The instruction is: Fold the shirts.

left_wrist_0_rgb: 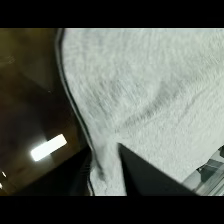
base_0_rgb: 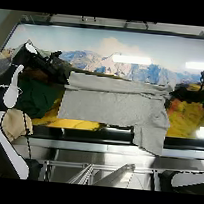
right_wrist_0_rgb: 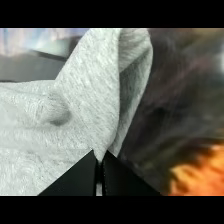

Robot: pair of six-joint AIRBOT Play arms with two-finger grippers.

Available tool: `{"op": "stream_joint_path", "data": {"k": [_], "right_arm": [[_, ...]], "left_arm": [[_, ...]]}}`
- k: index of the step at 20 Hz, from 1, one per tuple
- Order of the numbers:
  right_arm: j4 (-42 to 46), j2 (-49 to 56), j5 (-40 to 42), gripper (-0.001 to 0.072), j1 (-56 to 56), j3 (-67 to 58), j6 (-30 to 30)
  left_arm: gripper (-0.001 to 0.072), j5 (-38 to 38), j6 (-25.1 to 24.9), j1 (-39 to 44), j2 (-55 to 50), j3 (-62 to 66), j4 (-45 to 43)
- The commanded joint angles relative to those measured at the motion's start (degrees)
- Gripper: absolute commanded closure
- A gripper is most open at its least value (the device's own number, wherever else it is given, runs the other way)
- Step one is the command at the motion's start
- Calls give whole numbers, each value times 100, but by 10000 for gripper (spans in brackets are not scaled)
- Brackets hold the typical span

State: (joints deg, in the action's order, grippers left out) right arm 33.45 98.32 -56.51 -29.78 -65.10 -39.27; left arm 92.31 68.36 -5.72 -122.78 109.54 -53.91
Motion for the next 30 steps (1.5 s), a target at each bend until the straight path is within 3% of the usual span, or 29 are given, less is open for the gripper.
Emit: {"op": "stream_joint_path", "data": {"k": [1,2,3,6,8,13,16,17,18,22,23,24,30], "right_arm": [[2,-20,-219,279,-20,-24,0],[9,-72,-404,96,-90,-57,-20],[11,-177,-601,85,-197,-92,-149],[190,-686,-1200,101,-614,-142,-645],[682,-1010,-1910,281,-866,-87,-940],[1593,-1882,-2297,278,-1379,968,-1825],[1615,-2319,-2284,268,-1628,1572,-2076],[1631,-2437,-2284,242,-1681,1725,-2166],[1644,-2514,-2275,206,-1705,1840,-2236],[1707,-2579,-2135,207,-1700,2544,-2430],[1716,-2579,-2131,207,-1700,2780,-2465],[1711,-2579,-2124,207,-1700,2977,-2503],[2135,-2422,-1665,208,-1611,3963,-2752]], "left_arm": [[368,518,160,-87,11,61,-61],[368,713,304,-173,11,181,-61],[368,907,496,-295,11,361,-59],[369,1244,844,-542,208,358,-63],[370,1163,673,-544,614,-457,-98],[369,-120,149,-308,1696,-3316,-811],[369,-605,46,-203,1838,-4157,-964],[421,-647,-4,-192,1858,-4282,-979],[418,-695,4,-190,1867,-4288,-949],[423,-675,-22,160,1676,-4035,-595],[490,-592,-61,286,1624,-3958,-627],[703,-509,-186,393,1602,-3884,-754],[682,-372,-173,461,1606,-3460,-828]]}}
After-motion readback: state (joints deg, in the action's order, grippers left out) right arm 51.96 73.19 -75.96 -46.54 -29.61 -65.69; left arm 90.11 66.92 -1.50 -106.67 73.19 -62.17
